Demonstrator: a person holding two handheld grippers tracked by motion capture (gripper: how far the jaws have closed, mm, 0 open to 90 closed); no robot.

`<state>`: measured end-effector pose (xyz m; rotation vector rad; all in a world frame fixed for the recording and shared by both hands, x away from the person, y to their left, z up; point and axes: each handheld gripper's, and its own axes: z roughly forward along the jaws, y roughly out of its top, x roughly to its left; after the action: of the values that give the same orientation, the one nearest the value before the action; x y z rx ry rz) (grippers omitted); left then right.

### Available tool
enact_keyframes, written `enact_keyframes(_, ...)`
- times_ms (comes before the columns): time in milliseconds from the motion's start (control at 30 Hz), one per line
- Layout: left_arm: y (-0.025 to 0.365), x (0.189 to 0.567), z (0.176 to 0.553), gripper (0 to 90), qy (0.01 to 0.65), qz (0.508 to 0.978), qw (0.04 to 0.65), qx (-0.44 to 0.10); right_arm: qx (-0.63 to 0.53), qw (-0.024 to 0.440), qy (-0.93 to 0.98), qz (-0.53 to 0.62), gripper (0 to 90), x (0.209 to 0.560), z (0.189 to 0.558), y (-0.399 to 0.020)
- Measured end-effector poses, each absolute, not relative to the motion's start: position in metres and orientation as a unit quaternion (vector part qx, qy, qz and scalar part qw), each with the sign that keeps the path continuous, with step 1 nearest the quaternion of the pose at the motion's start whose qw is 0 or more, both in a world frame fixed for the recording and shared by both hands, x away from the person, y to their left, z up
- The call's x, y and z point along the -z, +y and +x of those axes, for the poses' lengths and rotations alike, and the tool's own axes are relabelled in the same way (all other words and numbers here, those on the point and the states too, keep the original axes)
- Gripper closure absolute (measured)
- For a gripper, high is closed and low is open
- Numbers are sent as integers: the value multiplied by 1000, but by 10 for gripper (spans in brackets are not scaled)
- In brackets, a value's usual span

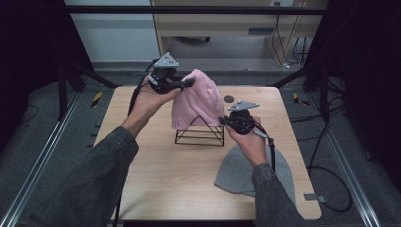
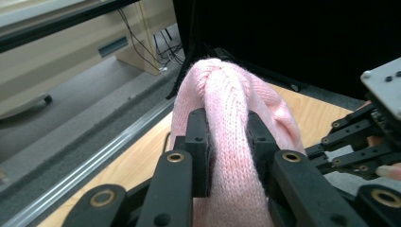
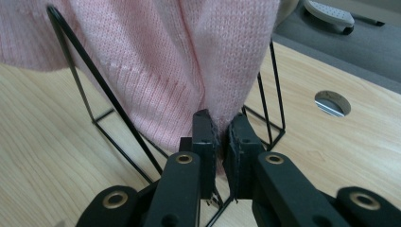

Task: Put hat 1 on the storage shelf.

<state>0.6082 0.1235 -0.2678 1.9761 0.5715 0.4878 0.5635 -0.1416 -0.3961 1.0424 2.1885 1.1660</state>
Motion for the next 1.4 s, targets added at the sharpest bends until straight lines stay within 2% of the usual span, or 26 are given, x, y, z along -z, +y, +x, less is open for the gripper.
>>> enact_keyframes(433,117,288,602,729,218,833,466,-202,-399,222,801,387,833,418,559,-145)
enact_keyframes(833,119,303,591,728,225,834,467,-191,-390,210,804,397,823,431,559,-146)
enact_keyframes(1000,117,308,587,731,232,833,467,-185,-389,208,800,406,725,432,556,-148)
enact_keyframes(1133,115,312,584,729,232,834,465,-183,-389,213,799,407,613,427,548,-152)
enact_keyframes(1400,117,321,580,727,233,838,463,-170,-385,231,791,417,543,420,535,-173)
